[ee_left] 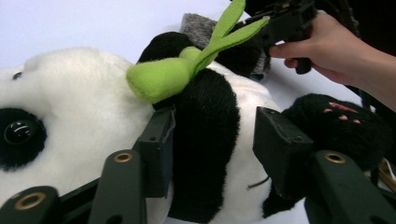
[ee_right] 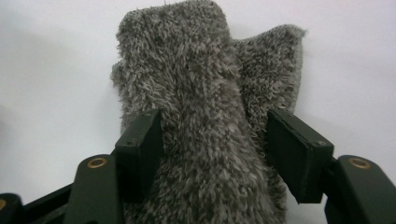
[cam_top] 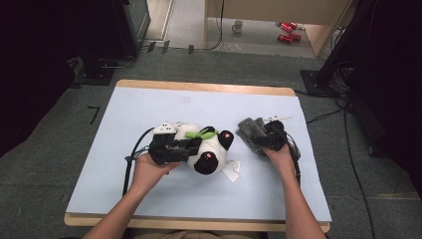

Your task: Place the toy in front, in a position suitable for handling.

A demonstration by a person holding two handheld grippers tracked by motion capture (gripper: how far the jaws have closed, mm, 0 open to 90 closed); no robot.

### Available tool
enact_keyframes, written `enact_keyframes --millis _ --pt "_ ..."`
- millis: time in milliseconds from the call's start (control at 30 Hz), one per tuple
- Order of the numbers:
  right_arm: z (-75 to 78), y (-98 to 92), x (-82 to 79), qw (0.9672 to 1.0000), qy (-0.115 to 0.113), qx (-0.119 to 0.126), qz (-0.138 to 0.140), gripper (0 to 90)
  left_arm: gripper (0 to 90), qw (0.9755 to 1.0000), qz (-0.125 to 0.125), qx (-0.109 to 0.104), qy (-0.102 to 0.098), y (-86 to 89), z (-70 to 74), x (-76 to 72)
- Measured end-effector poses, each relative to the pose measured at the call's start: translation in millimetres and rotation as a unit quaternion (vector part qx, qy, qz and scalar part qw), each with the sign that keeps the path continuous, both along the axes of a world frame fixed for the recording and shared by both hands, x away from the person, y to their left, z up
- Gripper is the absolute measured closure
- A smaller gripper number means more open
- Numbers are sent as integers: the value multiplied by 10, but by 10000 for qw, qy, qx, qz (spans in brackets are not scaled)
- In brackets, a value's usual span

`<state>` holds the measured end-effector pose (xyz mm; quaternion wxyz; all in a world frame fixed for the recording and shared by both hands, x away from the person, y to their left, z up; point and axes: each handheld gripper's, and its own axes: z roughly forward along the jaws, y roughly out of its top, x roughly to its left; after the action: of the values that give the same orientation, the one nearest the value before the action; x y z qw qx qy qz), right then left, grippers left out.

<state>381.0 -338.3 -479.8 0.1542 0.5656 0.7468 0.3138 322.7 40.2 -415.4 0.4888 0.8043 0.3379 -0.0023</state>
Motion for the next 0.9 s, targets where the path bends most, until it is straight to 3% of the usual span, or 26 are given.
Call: enact_keyframes --millis 133,167,267,367,500,567,633,733,900 --pt "-31 -28 13 9999 51 120 -22 374 440 9998 -132 38 -107 37 30 3" --pt "-34 -29 13 9999 41 117 -20 377 430 9997 -130 56 -217 52 54 -4" --pt "1 -19 4 9999 -63 -85 28 399 411 9988 -84 195 -443 107 129 -12" --pt "21 -14 -4 9992 -252 -320 7 336 388 9976 61 147 -668 208 182 -11" --pt "-25 -58 20 9996 -99 -224 -105 291 375 9979 204 103 -612 377 229 49" --pt "-44 -87 36 9998 -50 -141 -164 286 374 9974 220 75 -680 452 244 70" --pt "-83 -120 58 9998 1 57 -180 299 359 9976 187 112 -662 526 252 103" --pt "-79 -123 58 9999 -12 39 -148 334 355 9972 185 183 -707 627 244 137" --pt "-59 -91 37 9999 21 136 70 535 352 9966 186 294 -746 772 172 211"
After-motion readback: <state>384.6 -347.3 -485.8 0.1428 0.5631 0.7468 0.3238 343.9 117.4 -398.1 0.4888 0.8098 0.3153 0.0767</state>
